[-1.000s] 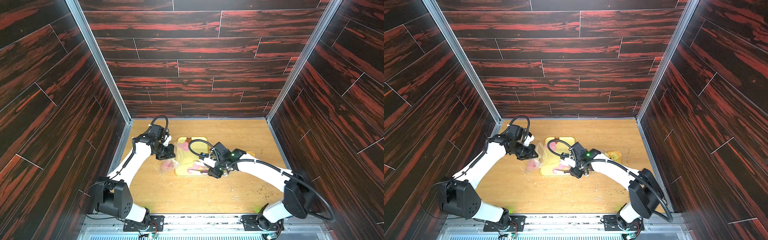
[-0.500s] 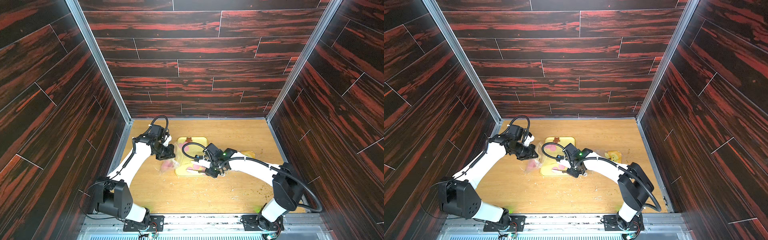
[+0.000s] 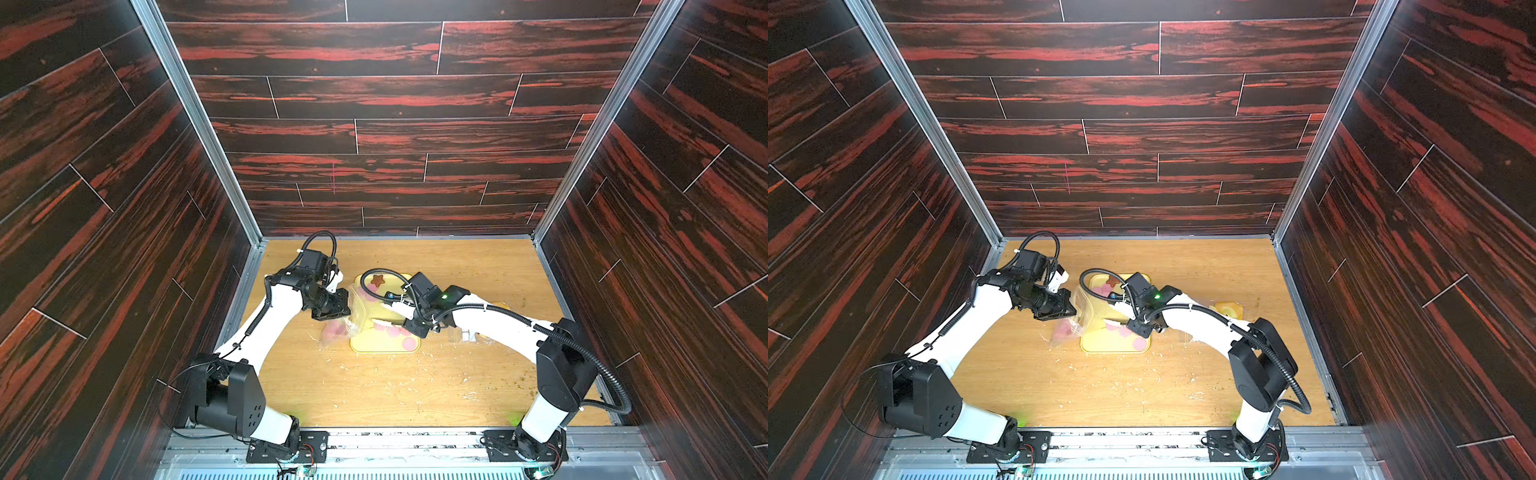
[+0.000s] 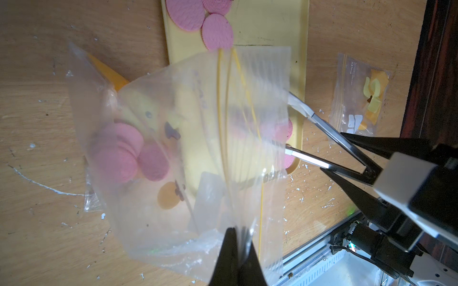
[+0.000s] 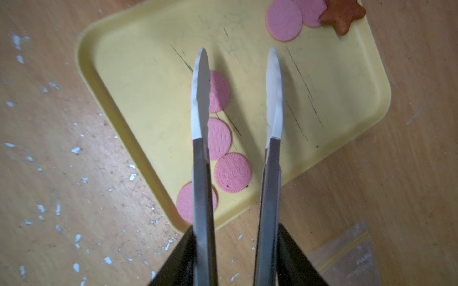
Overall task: Put the cookies into a resealable bag to prevent moisture
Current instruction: Adjust the cookie on the tray, then pick up the cookie from the tray.
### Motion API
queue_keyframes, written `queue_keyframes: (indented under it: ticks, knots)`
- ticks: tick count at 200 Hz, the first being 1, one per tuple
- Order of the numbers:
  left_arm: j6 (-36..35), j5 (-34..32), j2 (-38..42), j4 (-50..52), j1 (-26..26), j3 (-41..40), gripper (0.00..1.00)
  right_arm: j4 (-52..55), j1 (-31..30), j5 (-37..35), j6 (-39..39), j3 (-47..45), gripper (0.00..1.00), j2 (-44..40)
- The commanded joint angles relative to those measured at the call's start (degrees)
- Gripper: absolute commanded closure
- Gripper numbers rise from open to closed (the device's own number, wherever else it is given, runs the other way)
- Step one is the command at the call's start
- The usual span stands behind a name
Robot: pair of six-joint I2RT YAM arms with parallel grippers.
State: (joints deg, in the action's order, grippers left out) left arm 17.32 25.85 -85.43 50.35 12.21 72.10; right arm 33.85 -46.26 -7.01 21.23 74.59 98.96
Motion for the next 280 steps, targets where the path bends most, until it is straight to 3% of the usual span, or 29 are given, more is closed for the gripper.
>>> queue_keyframes:
  ticks: [1, 78, 116, 280]
  knots:
    - [-1.3, -0.4, 1.5, 0.7, -0.4, -0.4, 1.00, -1.0, 0.0, 7.1, -0.7, -2.3, 0.50, -4.8]
    - [-1.5, 0.0, 1.2, 0.9, -0.4, -0.3, 1.00, 1.2, 1.1, 1.7, -1.2, -1.4, 0.49, 0.4]
    - [-1.5, -0.1, 1.1, 1.0, -0.4, -0.3, 1.00, 2.0, 1.3, 6.7, -0.8, -0.2, 0.49, 2.3]
    - [-1.5, 0.2, 1.1, 0.9, -0.5, -1.0, 1.00, -1.3, 1.6, 13.9, -1.9, -4.3, 0.49, -1.3]
